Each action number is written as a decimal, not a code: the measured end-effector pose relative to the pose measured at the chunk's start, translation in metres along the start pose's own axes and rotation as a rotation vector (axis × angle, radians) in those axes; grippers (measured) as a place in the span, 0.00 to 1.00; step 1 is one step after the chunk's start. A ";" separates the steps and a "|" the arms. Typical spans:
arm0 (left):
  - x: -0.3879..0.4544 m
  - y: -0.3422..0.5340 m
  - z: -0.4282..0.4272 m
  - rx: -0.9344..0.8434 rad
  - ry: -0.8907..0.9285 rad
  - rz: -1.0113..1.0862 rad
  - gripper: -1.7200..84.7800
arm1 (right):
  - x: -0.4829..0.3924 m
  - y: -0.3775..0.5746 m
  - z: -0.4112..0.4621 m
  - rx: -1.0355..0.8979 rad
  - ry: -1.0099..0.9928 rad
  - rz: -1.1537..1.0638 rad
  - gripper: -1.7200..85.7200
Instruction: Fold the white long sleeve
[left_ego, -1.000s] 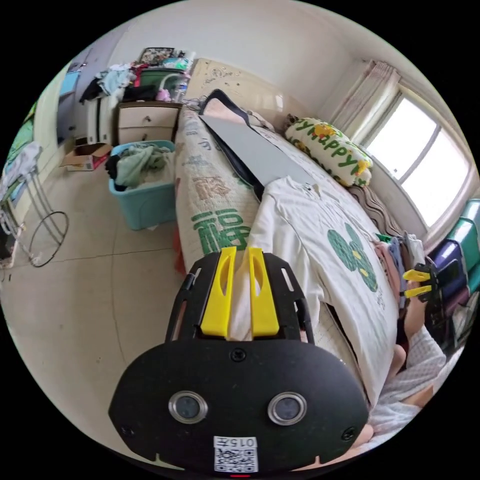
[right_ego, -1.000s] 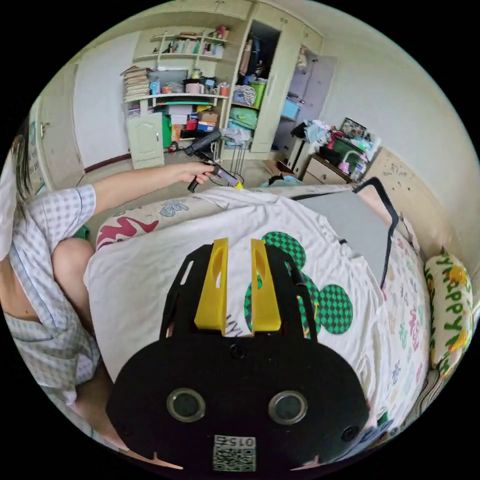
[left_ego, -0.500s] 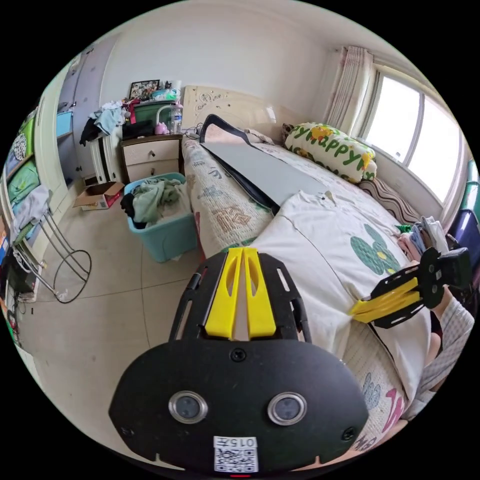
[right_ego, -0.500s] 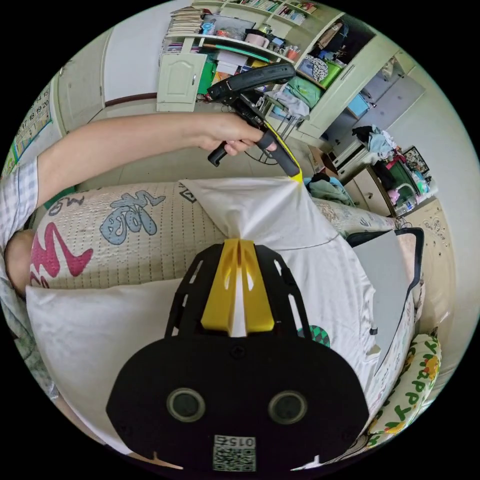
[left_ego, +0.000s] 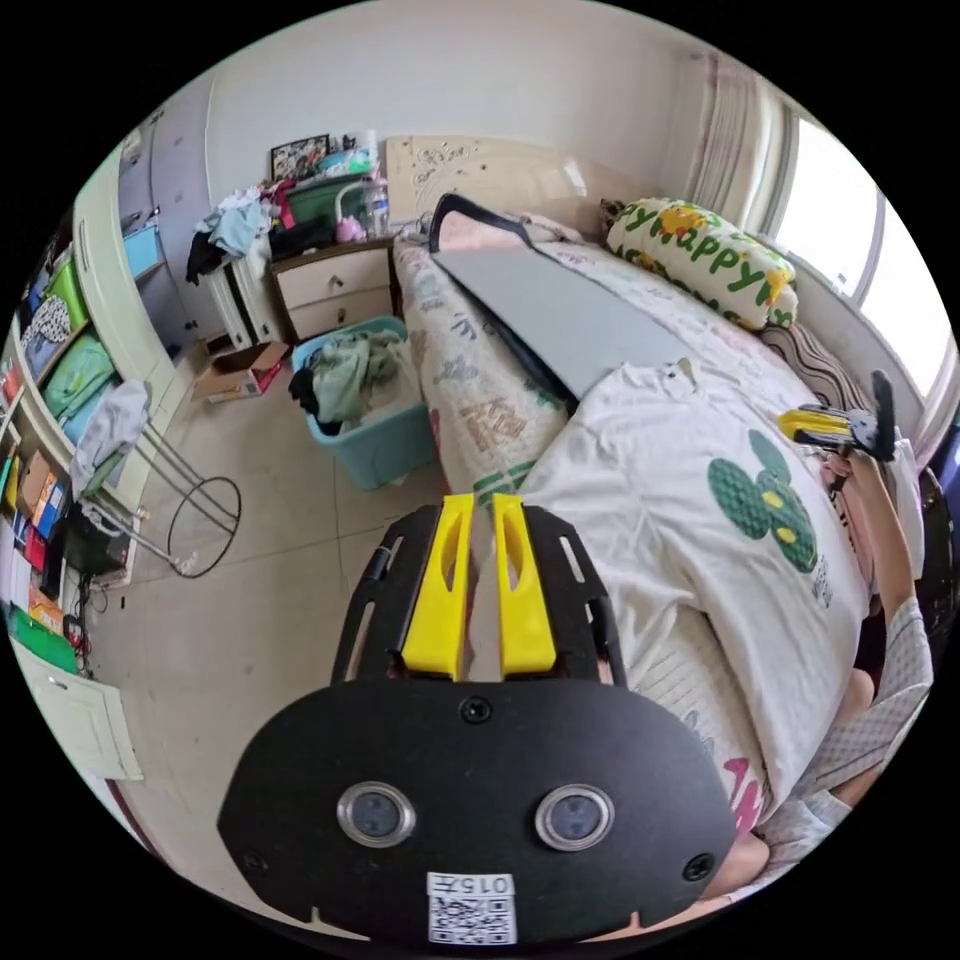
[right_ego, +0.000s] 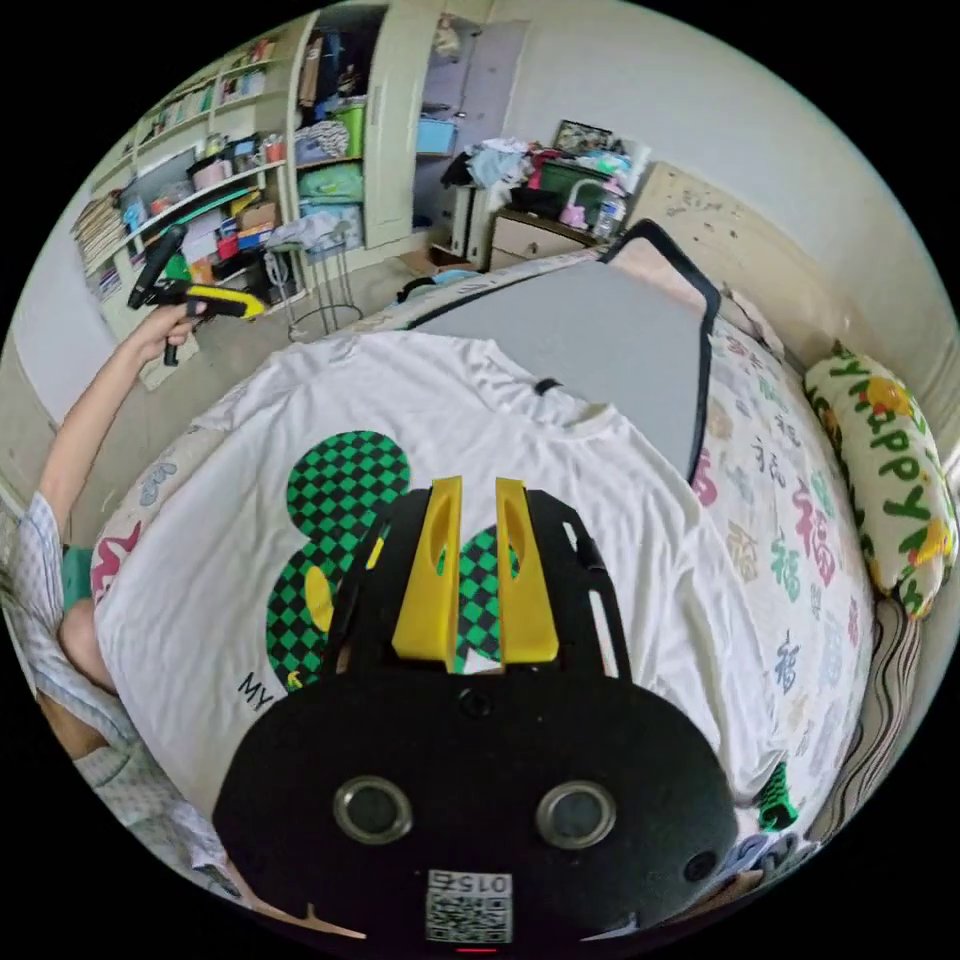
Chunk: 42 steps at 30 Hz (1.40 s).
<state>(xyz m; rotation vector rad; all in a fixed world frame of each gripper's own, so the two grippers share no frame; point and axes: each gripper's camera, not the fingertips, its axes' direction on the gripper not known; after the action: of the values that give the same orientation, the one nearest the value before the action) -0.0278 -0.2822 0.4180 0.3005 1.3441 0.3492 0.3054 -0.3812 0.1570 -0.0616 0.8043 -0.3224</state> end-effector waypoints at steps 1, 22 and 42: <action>0.027 -0.014 0.005 0.016 0.014 0.033 0.04 | 0.031 0.002 0.002 0.008 -0.032 0.093 0.08; 0.206 -0.170 0.174 -0.089 -0.107 0.170 0.02 | 0.158 -0.114 0.130 -0.152 0.315 0.281 0.01; 0.612 -0.195 0.102 0.087 0.255 0.913 0.03 | 0.258 -0.040 -0.007 -0.272 0.285 0.353 0.11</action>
<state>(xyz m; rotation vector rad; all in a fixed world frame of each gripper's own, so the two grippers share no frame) 0.2007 -0.2078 -0.1859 0.9724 1.4075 1.1184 0.4576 -0.4979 -0.0210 -0.1285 1.1186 0.1176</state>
